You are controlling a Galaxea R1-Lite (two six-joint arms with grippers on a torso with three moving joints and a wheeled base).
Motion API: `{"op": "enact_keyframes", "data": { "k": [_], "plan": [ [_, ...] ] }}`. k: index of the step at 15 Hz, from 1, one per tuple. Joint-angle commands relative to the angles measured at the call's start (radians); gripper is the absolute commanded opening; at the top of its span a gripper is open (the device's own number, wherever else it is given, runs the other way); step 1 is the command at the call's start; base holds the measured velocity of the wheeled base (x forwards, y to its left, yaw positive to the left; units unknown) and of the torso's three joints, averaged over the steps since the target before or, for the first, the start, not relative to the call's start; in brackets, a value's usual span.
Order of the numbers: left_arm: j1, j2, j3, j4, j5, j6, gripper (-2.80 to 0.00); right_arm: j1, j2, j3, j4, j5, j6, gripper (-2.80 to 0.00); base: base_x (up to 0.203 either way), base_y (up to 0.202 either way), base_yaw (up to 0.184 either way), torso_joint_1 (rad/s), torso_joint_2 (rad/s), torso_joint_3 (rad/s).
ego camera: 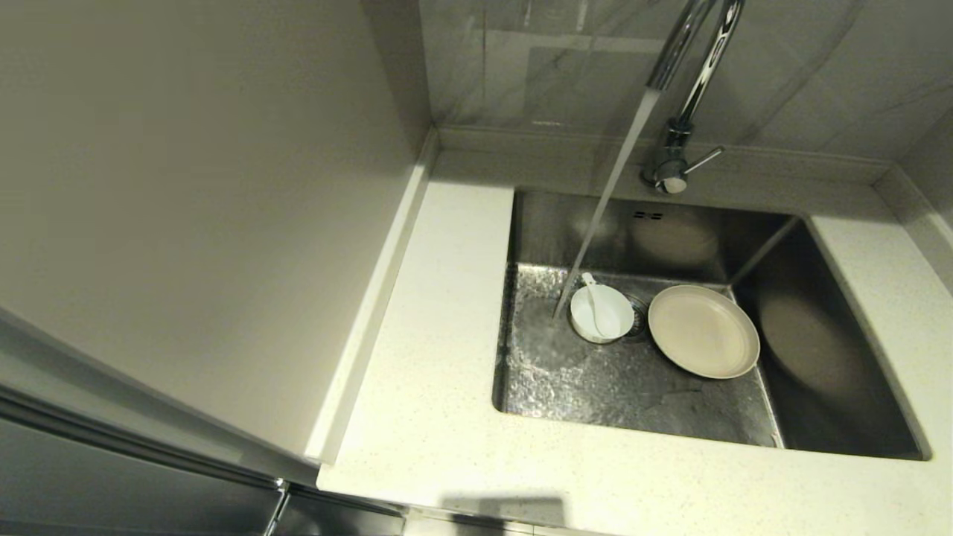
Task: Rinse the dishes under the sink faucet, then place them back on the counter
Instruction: Wait for the water to rinse the bowl
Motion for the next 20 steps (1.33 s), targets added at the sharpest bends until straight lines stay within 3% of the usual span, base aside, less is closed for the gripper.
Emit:
{"op": "enact_keyframes", "data": {
  "k": [1,20],
  "plan": [
    [0.0,-0.003,0.0,0.0,0.0,-0.001,-2.8,0.0,-0.021,0.0,0.0,0.006,-0.017,-2.8,0.0,0.0,0.0,0.0,0.0,0.0],
    [0.0,-0.003,0.0,0.0,0.0,-0.001,-2.8,0.0,-0.018,0.002,0.002,0.003,-0.019,-2.8,0.0,0.0,0.0,0.0,0.0,0.0]
  ]
}}
